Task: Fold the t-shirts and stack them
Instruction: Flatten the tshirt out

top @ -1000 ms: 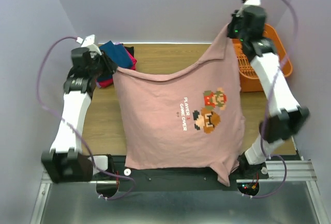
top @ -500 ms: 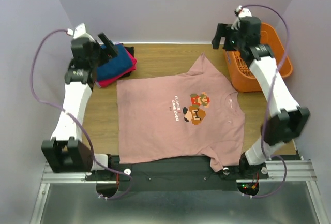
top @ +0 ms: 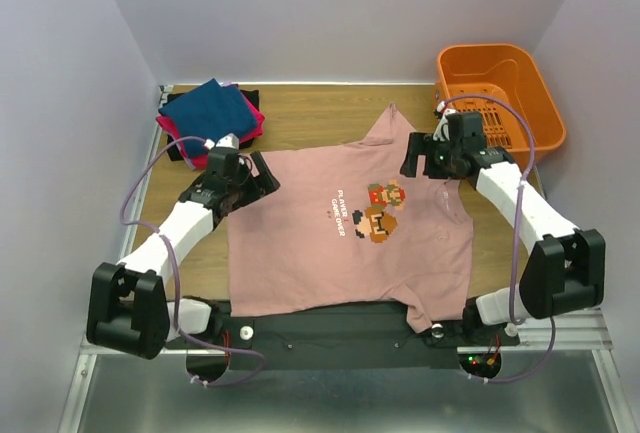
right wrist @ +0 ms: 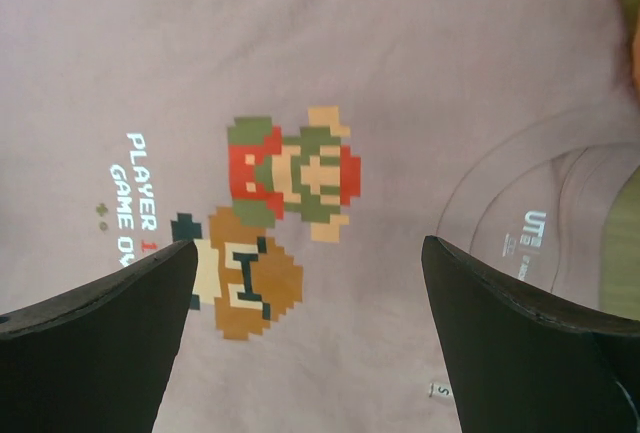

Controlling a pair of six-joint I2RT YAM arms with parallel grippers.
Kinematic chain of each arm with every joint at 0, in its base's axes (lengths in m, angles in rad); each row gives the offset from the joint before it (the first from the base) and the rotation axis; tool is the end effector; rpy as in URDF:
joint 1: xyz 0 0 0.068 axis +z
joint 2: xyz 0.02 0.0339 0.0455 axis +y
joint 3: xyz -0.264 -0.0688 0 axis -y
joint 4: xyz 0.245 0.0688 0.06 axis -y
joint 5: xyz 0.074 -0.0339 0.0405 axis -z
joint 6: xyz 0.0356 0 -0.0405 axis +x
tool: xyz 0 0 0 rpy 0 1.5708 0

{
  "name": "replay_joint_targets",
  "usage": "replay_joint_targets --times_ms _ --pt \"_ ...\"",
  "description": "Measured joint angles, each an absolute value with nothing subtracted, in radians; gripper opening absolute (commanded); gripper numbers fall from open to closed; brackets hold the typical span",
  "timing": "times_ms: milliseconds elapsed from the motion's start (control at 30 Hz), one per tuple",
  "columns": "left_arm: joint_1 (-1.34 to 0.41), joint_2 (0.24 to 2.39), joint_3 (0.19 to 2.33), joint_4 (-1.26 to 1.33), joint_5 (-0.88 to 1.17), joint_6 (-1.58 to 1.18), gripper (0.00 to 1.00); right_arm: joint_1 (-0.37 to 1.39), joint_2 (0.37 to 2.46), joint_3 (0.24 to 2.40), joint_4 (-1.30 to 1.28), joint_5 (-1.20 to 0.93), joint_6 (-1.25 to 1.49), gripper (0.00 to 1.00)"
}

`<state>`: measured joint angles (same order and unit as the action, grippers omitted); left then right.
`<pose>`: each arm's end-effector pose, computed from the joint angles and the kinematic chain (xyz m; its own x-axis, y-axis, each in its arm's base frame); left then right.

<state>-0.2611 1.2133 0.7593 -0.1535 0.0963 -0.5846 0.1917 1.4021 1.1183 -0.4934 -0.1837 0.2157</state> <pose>0.2541 -0.0714 0.2448 -0.6438 -0.3966 -0.6544 -0.0265 0.8663 -0.4989 0.2985 0.0646 0.2863 -0.7399 0.0707 -0.6689 -0.1605 0.9472 0.2777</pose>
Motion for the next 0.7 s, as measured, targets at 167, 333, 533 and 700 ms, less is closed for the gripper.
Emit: replay_joint_targets --times_ms 167,333,533,700 --pt "-0.261 1.305 0.768 -0.073 0.101 -0.587 0.99 0.192 1.463 1.102 -0.469 -0.181 0.226 0.99" --pt "-0.261 1.461 0.823 -0.048 0.108 -0.572 0.99 0.196 1.562 1.103 -0.416 -0.167 0.228 0.99" --pt "-0.261 1.603 0.918 -0.033 0.125 -0.565 0.99 0.213 1.749 1.149 -0.389 -0.13 0.221 0.99" --pt "-0.261 1.683 0.958 -0.025 0.127 -0.57 0.99 0.224 1.857 1.227 -0.378 -0.096 0.207 0.99"
